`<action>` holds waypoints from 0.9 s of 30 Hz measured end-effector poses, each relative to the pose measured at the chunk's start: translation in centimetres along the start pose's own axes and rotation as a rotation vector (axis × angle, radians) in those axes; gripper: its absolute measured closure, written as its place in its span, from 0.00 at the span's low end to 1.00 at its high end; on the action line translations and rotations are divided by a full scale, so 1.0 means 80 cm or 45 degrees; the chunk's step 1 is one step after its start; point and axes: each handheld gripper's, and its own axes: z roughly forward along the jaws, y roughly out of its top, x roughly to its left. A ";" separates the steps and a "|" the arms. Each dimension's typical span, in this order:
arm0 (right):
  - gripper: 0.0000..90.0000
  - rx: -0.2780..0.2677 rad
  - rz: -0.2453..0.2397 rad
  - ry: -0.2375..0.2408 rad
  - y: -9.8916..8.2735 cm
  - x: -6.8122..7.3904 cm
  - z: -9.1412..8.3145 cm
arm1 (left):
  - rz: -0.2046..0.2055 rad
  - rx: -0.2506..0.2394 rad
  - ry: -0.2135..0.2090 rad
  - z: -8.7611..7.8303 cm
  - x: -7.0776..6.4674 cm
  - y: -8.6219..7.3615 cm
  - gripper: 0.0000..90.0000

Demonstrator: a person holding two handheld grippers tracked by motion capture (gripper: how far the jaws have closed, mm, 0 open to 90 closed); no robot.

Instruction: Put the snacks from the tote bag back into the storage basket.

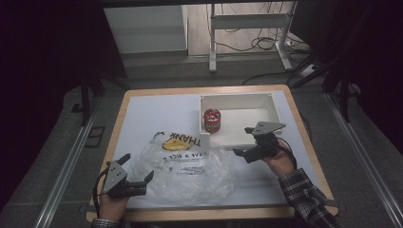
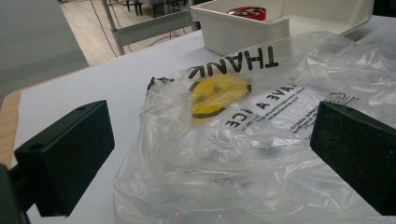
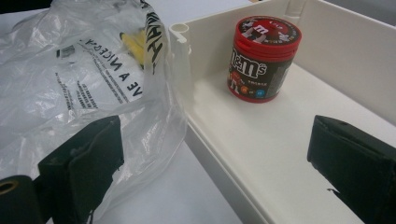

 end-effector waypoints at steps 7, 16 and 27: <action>0.04 -0.026 0.000 -0.012 -0.007 0.003 -0.012 | 0.000 -0.001 0.000 0.000 0.000 0.000 0.00; 0.04 -0.028 -0.001 -0.027 -0.017 0.007 -0.025 | 0.000 0.000 -0.001 0.000 0.000 0.000 0.00; 0.03 -0.032 0.010 -0.037 -0.030 0.013 -0.040 | 0.000 0.002 -0.001 0.000 0.000 0.000 0.00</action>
